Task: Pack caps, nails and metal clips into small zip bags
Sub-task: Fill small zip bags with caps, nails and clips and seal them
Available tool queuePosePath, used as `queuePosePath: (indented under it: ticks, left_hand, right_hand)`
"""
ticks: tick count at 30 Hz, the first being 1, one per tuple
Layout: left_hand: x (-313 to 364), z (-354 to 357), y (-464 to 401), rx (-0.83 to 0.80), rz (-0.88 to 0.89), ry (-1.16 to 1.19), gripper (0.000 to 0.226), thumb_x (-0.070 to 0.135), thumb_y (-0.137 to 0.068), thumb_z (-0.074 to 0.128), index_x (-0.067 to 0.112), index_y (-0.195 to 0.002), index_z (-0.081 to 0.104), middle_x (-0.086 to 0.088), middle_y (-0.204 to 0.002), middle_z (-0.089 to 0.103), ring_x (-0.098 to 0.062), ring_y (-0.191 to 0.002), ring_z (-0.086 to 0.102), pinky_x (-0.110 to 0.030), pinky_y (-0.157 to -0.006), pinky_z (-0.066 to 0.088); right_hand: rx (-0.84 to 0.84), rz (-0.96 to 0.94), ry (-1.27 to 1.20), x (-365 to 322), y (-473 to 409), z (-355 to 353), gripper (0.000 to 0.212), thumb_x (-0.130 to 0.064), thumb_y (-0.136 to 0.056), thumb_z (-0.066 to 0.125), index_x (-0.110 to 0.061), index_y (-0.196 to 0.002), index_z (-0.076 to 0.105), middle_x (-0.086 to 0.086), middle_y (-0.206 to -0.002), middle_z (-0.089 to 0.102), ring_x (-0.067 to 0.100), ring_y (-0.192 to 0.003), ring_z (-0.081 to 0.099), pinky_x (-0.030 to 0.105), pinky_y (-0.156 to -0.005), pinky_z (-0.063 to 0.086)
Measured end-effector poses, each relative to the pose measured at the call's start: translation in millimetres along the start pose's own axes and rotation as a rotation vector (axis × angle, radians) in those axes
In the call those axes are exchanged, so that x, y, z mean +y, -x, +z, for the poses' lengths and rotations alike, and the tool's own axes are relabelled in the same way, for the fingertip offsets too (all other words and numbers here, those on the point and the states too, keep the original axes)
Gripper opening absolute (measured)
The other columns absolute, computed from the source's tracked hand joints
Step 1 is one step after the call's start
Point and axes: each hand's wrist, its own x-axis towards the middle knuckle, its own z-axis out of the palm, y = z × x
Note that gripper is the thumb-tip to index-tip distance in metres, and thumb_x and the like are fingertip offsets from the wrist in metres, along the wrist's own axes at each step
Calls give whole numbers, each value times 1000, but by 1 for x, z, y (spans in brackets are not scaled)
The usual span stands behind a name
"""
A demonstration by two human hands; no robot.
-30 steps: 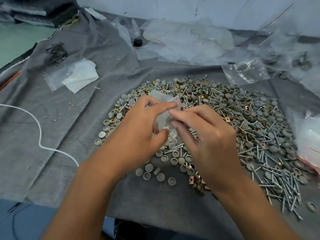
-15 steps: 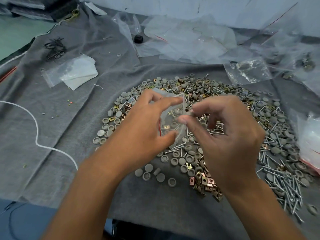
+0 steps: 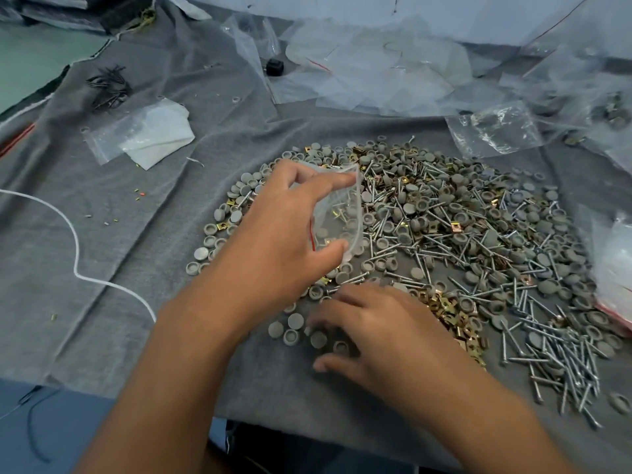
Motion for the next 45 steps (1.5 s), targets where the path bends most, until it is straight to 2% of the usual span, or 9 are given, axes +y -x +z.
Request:
queuePosePath:
  ticks: [5,12,16,20,25,28,31,40,45]
  left_hand:
    - [1,0,-1,-5,-14,-15,70,27,-80,81,41,-142,50,17,-113,41,-4,-84,54,-7,-77,42]
    - [2,2,-2,-13,-15,-17,70,28,-81,81,41,-142,50,17,-115,41,3,-83,54,-8,-77,41]
    - [3,3,-2,-16,-15,-22,71,28,-81,81,42,-142,49,20,-113,40,-1,-83,55,-8,-77,43]
    - [2,2,-2,-17,-7,-29,70,28,-81,81,40,-142,50,20,-113,40,2,-84,54,-7,-78,42]
    - [1,1,0,-16,3,-19,70,27,-81,81,41,-142,50,21,-111,39,7,-86,51,-4,-80,38]
    - [2,2,0,-20,4,-20,71,30,-80,81,43,-142,48,24,-111,38,16,-91,46,-2,-81,38]
    - [3,3,0,-31,11,-39,71,35,-79,77,43,-142,46,25,-110,37,20,-97,42,1,-82,36]
    - [4,2,-2,-25,5,-22,70,33,-79,76,38,-143,49,17,-114,41,11,-98,48,-3,-84,39]
    - [6,2,-1,-20,5,-3,65,29,-81,76,36,-141,51,16,-112,41,16,-94,47,0,-84,35]
  right_hand:
    - [71,40,185,-9,1,6,55,-55,-54,92,-36,-101,70,-12,-81,66,14,-63,66,27,-57,49]
    - [123,45,164,-26,-1,14,31,-23,-72,86,-25,-95,66,-2,-81,63,22,-67,64,30,-52,38]
    - [72,5,88,-26,-2,17,28,-20,-92,69,-25,-115,53,0,-111,57,23,-95,59,35,-67,51]
    - [141,-7,79,-26,-3,20,23,-19,-78,80,-22,-93,63,-3,-89,63,20,-77,61,33,-57,53]
    - [201,38,-277,-8,3,6,10,-22,-91,67,-27,-95,60,-12,-97,57,9,-88,59,28,-77,52]
    - [457,40,-518,9,7,-24,14,-22,-87,73,-30,-88,62,-16,-89,63,6,-79,62,15,-66,47]
    - [701,13,-663,16,-4,-43,10,-22,-89,71,-26,-93,63,-8,-93,69,18,-77,67,37,-57,54]
    - [930,35,-418,19,-26,-35,15,-15,-90,74,-23,-97,63,-8,-98,68,11,-90,63,21,-75,47]
    - [792,60,-258,19,-26,-35,10,-24,-88,77,-17,-94,72,-9,-105,69,11,-103,61,22,-89,44]
